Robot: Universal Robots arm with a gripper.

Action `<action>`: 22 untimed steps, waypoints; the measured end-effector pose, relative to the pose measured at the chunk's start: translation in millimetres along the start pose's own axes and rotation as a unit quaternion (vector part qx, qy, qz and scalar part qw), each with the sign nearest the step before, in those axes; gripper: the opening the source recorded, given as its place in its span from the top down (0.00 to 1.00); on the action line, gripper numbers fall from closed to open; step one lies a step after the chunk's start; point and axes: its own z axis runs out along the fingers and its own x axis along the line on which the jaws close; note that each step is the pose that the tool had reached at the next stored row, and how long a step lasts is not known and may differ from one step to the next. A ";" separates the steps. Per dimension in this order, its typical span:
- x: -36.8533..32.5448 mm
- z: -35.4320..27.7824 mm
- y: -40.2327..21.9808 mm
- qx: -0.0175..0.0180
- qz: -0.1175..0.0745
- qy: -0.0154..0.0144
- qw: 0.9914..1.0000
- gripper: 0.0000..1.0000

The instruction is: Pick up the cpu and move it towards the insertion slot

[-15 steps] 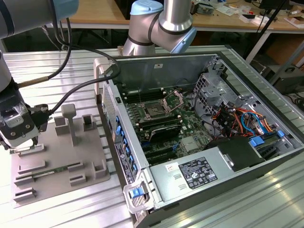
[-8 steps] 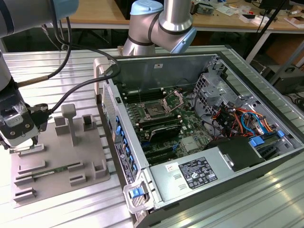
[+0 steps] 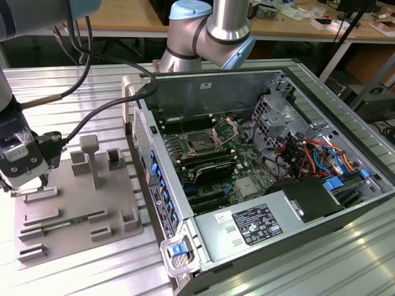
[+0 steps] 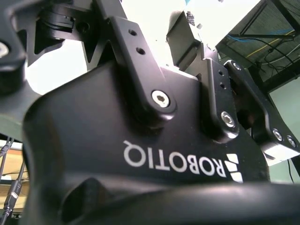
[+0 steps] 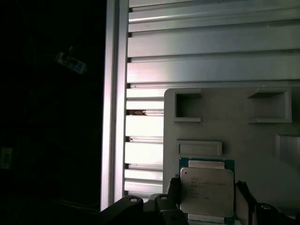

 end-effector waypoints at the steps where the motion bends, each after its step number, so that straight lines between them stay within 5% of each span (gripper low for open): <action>1: 0.0 -0.4 0.0 0.000 0.000 0.000 1.000 0.46; 22: 0.0 -6.3 0.3 0.000 0.000 0.000 1.000 0.46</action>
